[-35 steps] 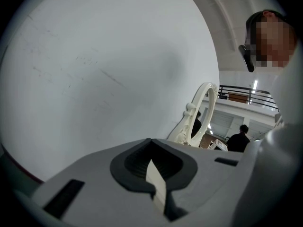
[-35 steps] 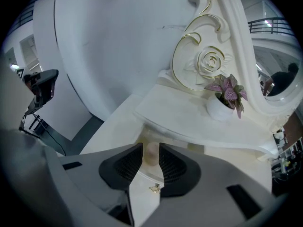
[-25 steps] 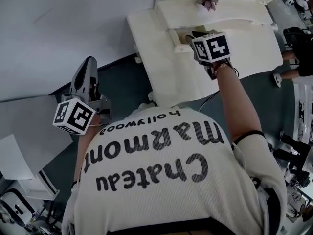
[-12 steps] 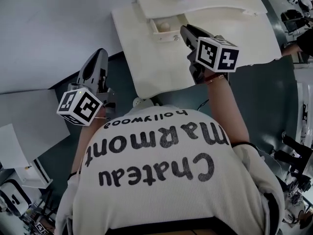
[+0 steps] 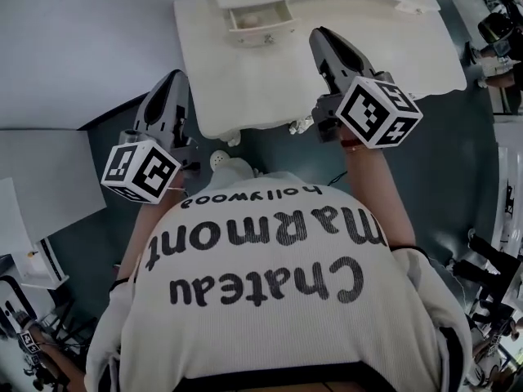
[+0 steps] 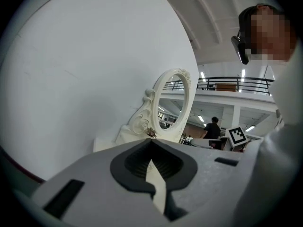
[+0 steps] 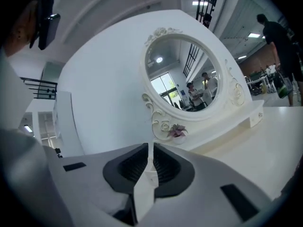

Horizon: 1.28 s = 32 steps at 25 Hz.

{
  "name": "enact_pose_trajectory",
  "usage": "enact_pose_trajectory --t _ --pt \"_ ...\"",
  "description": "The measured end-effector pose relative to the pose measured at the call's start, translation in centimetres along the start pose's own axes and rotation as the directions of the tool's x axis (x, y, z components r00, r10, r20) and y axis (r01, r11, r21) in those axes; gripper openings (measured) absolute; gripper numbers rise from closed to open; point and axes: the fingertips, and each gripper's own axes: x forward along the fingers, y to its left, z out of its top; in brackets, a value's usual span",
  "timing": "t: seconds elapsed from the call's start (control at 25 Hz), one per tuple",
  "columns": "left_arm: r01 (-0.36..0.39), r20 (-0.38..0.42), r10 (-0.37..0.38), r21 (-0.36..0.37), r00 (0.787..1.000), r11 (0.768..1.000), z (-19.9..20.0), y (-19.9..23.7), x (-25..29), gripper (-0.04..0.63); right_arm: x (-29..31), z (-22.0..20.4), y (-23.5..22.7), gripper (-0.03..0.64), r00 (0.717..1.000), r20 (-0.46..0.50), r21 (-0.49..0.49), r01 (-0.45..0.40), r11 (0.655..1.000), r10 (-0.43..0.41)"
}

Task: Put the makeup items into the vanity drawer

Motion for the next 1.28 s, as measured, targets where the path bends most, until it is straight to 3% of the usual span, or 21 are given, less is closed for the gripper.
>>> enact_pose_trajectory --t 0.2,0.72,1.28 --pt "-0.03 0.037 0.03 0.01 0.999 1.0 -1.2 -2.2 -2.4 0.008 -3.6 0.1 0.8 0.048 0.996 0.082 -0.045 -0.035 0.998 0.039" --pt "-0.051 0.05 0.05 0.011 0.997 0.999 -3.3 -4.6 -6.9 0.008 -8.2 -2.5 1.3 0.048 0.997 0.067 -0.05 -0.024 0.998 0.027" --pt "-0.03 0.04 0.029 0.012 0.999 0.999 -4.0 -5.8 -6.1 0.008 -9.4 -3.7 -0.4 0.046 1.0 0.026 -0.045 0.012 0.999 -0.011"
